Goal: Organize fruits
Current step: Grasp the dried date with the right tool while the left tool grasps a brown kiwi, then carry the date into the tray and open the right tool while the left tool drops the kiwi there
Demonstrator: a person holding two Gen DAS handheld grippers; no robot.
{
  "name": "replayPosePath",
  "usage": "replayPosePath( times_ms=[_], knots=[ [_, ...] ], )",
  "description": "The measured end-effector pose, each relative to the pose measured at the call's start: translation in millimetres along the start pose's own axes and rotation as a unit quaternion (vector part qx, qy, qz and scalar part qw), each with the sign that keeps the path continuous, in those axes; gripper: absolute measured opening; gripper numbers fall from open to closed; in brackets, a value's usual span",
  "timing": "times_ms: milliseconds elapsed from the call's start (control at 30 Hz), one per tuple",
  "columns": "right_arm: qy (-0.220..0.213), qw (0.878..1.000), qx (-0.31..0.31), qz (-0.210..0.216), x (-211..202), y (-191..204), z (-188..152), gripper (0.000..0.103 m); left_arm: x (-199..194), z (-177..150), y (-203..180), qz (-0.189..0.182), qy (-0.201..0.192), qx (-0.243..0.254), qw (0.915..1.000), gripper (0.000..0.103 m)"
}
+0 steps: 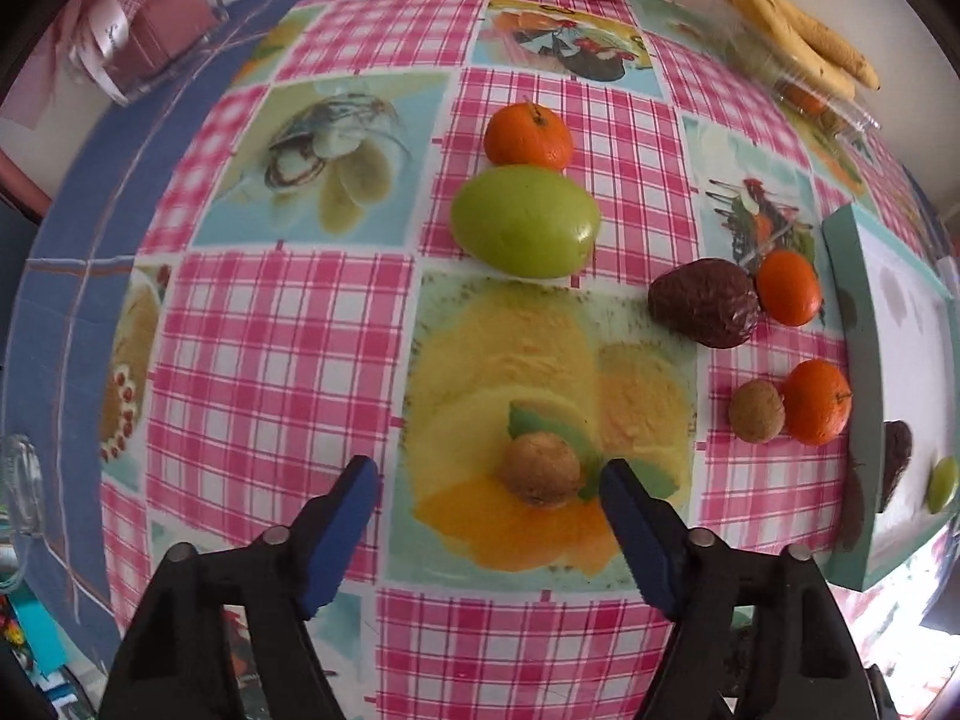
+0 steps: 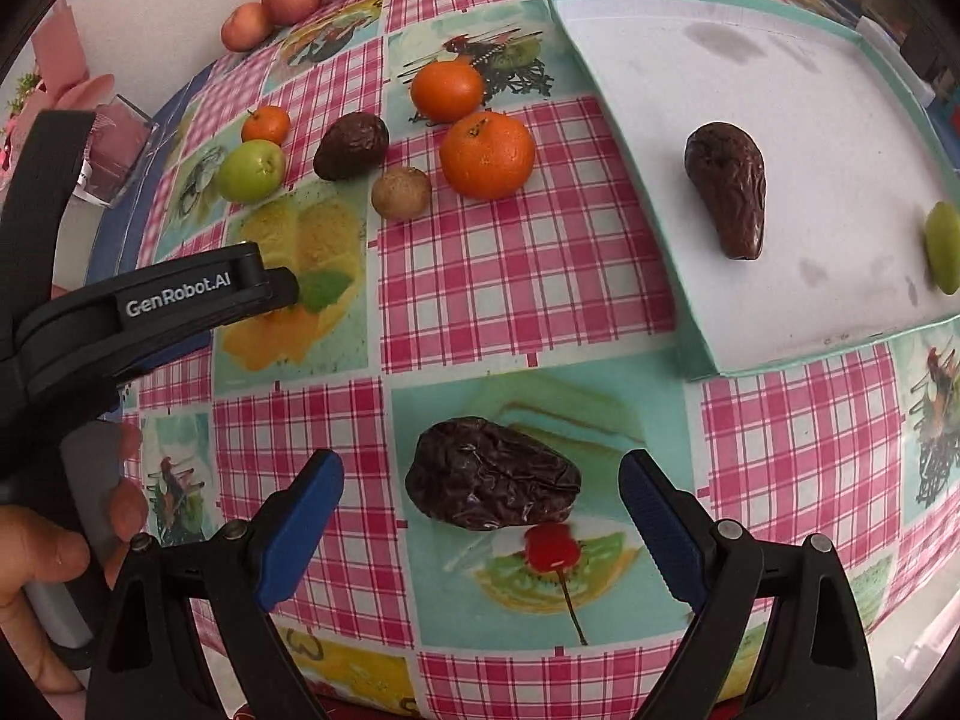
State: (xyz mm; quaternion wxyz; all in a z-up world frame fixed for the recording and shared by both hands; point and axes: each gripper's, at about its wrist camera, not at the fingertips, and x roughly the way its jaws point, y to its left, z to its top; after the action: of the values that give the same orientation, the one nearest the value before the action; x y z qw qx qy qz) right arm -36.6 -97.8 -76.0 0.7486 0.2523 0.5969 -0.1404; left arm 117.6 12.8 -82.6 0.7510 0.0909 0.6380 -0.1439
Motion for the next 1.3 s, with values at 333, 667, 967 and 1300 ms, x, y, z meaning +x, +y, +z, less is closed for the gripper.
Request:
replayPosePath(
  times_ms=[333, 667, 967, 1300],
  knots=[
    [-0.003, 1.0, -0.005, 0.013, -1, 4, -3, 0.061, -5, 1, 0, -0.03, -0.01, -0.007, 0.9995, 0.027],
    [-0.078, 0.997, 0.001, 0.008, -34, 1, 8, 0.061, -41, 0, 8, -0.042, -0.056, -0.028, 0.9971, 0.027],
    [-0.142, 0.989, 0.021, -0.028, -59, -16, 27, 0.061, -67, -1, 12, -0.039, -0.091, -0.042, 0.9942, 0.027],
    [-0.174, 0.981, 0.049, -0.072, -74, -43, 49, 0.061, -68, -1, -3, -0.025, -0.098, -0.034, 0.9943, 0.027]
  ],
)
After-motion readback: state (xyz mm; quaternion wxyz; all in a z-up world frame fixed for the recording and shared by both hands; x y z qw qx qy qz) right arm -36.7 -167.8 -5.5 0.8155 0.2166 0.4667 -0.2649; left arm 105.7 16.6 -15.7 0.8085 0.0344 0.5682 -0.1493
